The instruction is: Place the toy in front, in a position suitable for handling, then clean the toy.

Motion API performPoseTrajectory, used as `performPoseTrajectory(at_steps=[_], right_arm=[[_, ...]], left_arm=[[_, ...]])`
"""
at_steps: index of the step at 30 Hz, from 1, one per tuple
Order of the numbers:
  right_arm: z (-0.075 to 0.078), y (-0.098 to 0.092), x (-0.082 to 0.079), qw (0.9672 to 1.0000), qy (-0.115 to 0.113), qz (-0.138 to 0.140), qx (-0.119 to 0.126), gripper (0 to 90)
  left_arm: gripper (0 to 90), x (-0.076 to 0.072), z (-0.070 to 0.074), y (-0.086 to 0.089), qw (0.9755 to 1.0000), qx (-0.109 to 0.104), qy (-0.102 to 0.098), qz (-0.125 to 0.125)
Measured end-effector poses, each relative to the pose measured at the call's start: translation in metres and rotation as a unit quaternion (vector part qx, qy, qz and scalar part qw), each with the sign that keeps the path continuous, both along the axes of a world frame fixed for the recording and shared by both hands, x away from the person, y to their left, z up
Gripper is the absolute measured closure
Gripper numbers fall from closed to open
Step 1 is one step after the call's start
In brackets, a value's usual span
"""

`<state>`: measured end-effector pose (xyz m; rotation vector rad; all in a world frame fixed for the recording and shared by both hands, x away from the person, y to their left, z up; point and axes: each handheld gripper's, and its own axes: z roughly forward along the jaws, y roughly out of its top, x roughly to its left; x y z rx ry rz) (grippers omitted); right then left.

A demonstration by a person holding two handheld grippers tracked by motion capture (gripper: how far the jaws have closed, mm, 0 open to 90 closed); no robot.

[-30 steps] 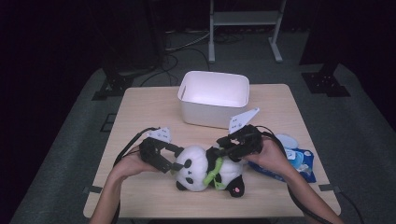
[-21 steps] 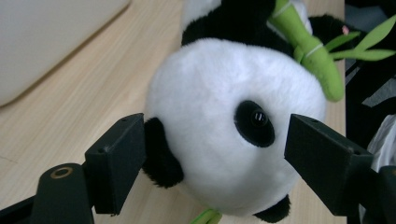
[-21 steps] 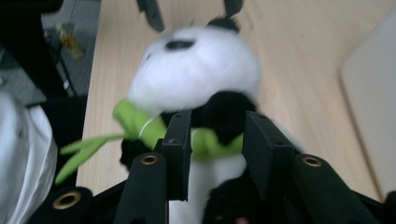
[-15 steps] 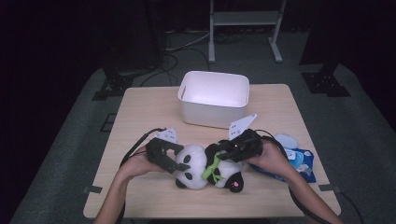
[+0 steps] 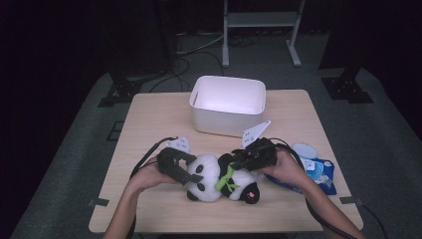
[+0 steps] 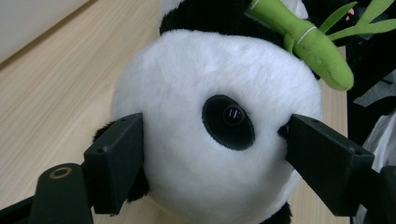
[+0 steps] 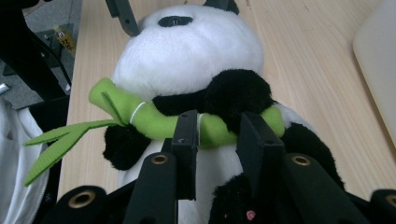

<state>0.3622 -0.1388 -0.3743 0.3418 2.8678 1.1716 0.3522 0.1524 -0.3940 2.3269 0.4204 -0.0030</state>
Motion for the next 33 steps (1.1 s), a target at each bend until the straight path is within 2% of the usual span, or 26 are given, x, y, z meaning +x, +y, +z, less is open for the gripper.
performPoseTrajectory(at_steps=[2, 7, 12, 19, 26, 33], right_arm=[[0.002, 0.000, 0.001, 1.0000, 0.009, -0.002, 0.001, 67.1], [0.010, -0.001, 0.005, 1.0000, 0.007, -0.002, 0.002, 62.0], [0.024, -0.006, 0.012, 0.9997, 0.005, -0.012, 0.019, 57.2], [0.041, -0.011, 0.029, 0.9993, -0.001, -0.026, 0.025, 51.3], [0.045, -0.008, 0.050, 0.9993, 0.007, -0.035, 0.014, 49.0], [0.044, -0.007, 0.059, 0.9991, 0.009, -0.039, 0.014, 47.6]], left_arm=[[18.8, -0.001, 0.000, 0.001, 1.0000, -0.005, -0.003, 0.004], [17.4, -0.003, 0.002, 0.001, 0.9999, -0.001, -0.014, 0.006], [16.8, -0.006, 0.003, 0.005, 0.9998, -0.002, -0.016, 0.007], [16.1, -0.008, 0.009, 0.016, 0.9994, -0.023, -0.019, 0.019], [13.8, -0.007, 0.010, 0.022, 0.9993, -0.027, -0.016, 0.022], [13.7, -0.009, 0.014, 0.026, 0.9988, -0.040, -0.017, 0.024]])
